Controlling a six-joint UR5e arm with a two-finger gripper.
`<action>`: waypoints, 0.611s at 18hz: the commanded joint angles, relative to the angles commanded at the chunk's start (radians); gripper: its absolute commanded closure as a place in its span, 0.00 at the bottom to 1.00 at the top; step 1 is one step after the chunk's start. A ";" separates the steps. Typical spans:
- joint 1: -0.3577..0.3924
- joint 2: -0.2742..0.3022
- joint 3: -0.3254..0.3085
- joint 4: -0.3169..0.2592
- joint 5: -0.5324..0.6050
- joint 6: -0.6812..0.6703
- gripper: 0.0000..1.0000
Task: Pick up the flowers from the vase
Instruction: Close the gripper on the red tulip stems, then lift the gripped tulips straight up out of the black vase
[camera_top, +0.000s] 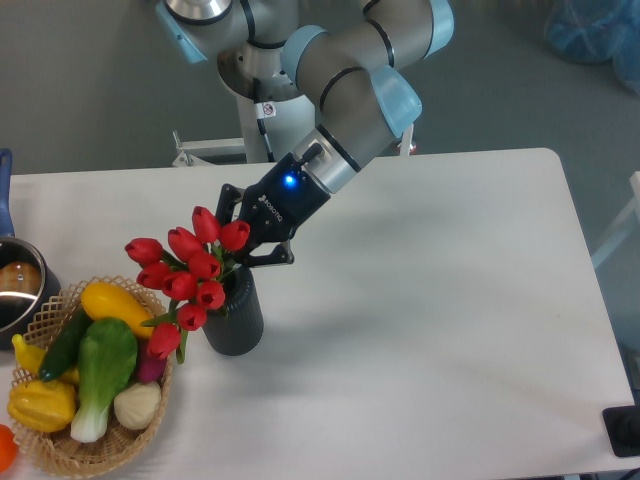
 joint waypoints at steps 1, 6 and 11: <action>0.008 0.008 0.000 0.000 -0.009 0.000 1.00; 0.028 0.029 0.005 -0.006 -0.049 -0.005 1.00; 0.054 0.057 0.005 -0.011 -0.078 -0.029 1.00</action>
